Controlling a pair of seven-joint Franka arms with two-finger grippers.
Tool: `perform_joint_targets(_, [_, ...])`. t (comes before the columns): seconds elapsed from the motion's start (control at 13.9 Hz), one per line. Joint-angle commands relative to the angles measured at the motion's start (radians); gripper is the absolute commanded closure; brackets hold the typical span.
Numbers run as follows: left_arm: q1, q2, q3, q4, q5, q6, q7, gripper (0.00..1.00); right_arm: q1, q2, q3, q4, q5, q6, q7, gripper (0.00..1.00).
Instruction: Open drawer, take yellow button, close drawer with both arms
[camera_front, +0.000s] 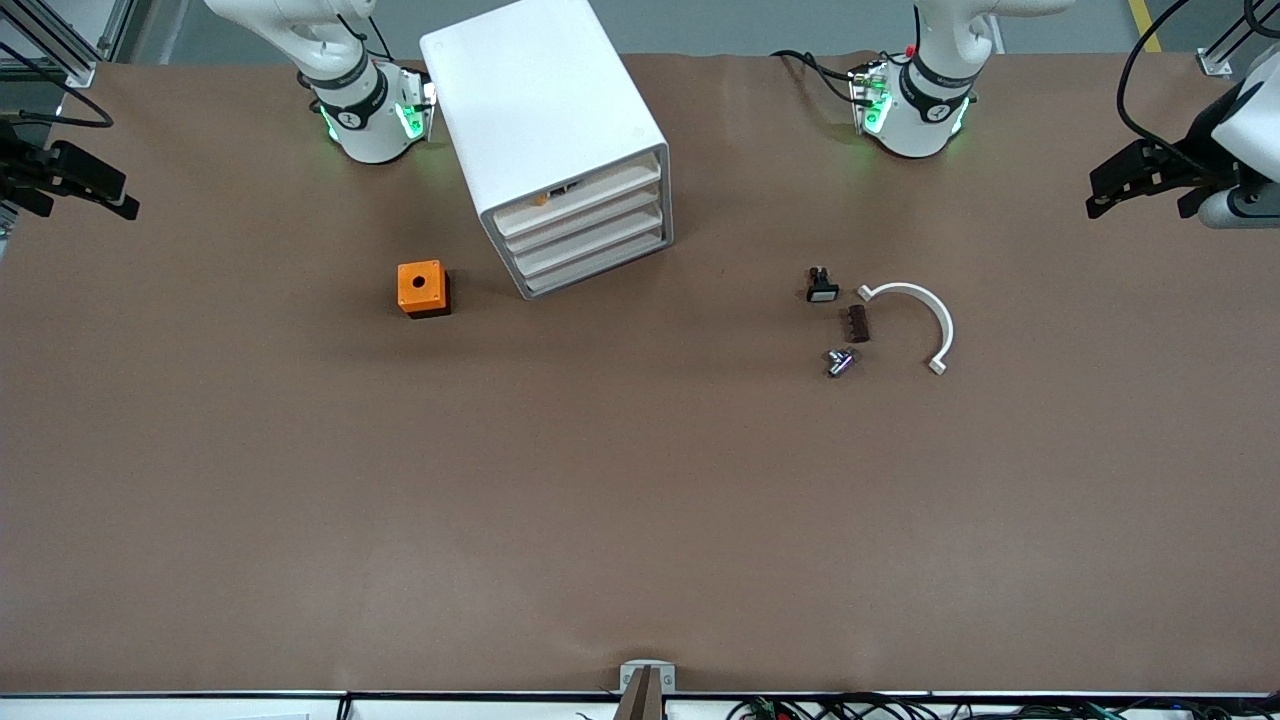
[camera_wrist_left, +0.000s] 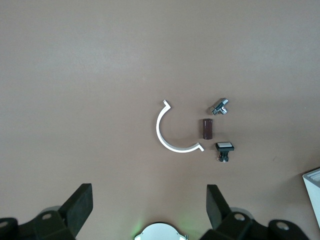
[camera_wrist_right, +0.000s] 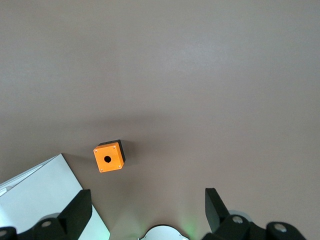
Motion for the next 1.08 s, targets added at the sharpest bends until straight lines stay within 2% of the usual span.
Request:
perform_joint_targets(0.0, [0.005, 0.008, -0.001, 0.024, -0.012, -0.02, 0.009, 0.0, 0.003, -0.029, -0.003, -0.025, 0.0, 0.009, -0.013, 0.0])
perform_joint_targets(0.5, [0.014, 0.06, 0.002, 0.017, -0.019, -0.042, 0.001, 0.0, -0.001, -0.027, -0.003, -0.023, 0.0, 0.007, -0.013, 0.0])
perform_joint_targets(0.79, [-0.003, 0.21, -0.003, 0.02, -0.028, 0.01, 0.0, 0.0, -0.005, -0.018, -0.01, 0.009, -0.003, 0.003, -0.013, 0.0])
perform_joint_targets(1.0, [-0.016, 0.322, -0.004, 0.017, -0.08, 0.099, -0.003, 0.0, -0.007, -0.004, -0.01, 0.041, -0.003, -0.001, -0.013, 0.0])
